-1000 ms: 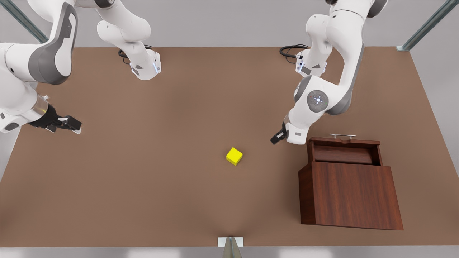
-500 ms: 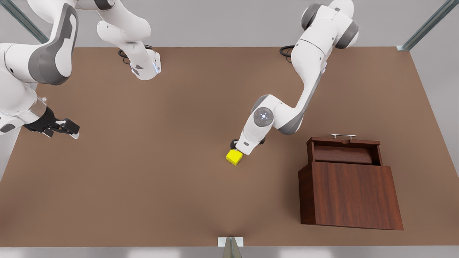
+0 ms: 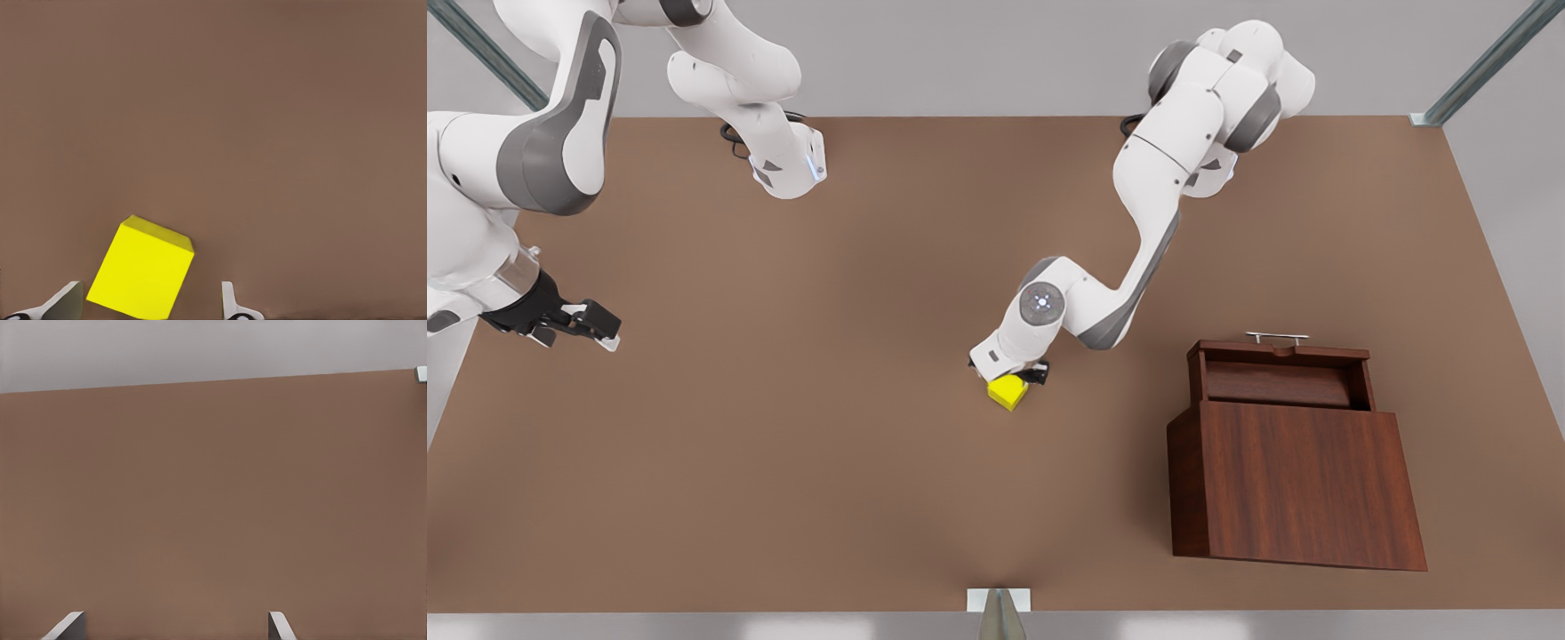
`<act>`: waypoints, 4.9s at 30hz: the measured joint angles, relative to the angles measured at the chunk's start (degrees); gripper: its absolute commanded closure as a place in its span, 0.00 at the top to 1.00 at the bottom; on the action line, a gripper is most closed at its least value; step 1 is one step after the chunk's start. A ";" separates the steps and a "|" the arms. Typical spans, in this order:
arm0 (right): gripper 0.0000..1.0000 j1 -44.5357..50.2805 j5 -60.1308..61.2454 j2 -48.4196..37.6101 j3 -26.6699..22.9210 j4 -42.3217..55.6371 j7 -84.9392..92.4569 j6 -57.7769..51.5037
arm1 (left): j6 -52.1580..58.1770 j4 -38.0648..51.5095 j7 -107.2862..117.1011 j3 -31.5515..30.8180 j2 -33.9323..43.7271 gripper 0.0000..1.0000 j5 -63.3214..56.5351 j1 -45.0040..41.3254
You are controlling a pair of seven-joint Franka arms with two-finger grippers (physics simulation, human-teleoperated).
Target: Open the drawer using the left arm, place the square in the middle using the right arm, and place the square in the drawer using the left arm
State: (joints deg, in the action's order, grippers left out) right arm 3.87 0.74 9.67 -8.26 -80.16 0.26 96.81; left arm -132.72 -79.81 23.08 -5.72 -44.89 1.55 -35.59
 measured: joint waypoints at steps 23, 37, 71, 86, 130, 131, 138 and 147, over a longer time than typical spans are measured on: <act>1.00 -0.08 -0.13 0.88 0.00 0.09 0.00 0.66 | -0.22 1.72 -14.08 0.44 -5.67 1.00 -4.21 -0.09; 1.00 -0.21 -0.04 1.05 0.00 0.09 0.00 1.45 | -2.45 4.31 -14.03 0.23 -8.72 0.85 -5.18 -0.10; 1.00 -0.24 0.05 1.14 -0.08 0.09 0.00 1.89 | 18.04 7.92 -13.78 1.02 4.31 0.76 -3.90 0.87; 1.00 -0.42 0.14 1.49 -0.09 0.09 0.00 2.77 | 31.90 5.67 -23.04 16.58 15.65 0.77 -2.81 3.01; 1.00 -0.41 0.58 1.50 -0.18 0.09 0.09 3.21 | 25.76 -14.05 -40.83 40.95 19.84 0.84 13.37 4.48; 1.00 -0.39 0.58 1.49 -0.18 0.09 0.08 3.21 | 25.76 -14.06 -40.83 40.96 19.84 0.99 13.41 4.48; 1.00 -0.44 0.58 1.49 -0.18 0.09 0.09 3.21 | 26.45 -13.94 -40.56 41.38 20.09 1.00 13.47 4.59; 1.00 -0.03 0.52 1.41 -0.14 0.09 0.03 3.21 | 33.11 -5.32 -33.77 20.11 28.38 1.00 7.98 20.28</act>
State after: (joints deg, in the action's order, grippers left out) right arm 3.84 1.26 11.09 -8.40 -80.07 0.30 100.02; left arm -99.62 -85.12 -10.69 14.40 -16.51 9.53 -15.31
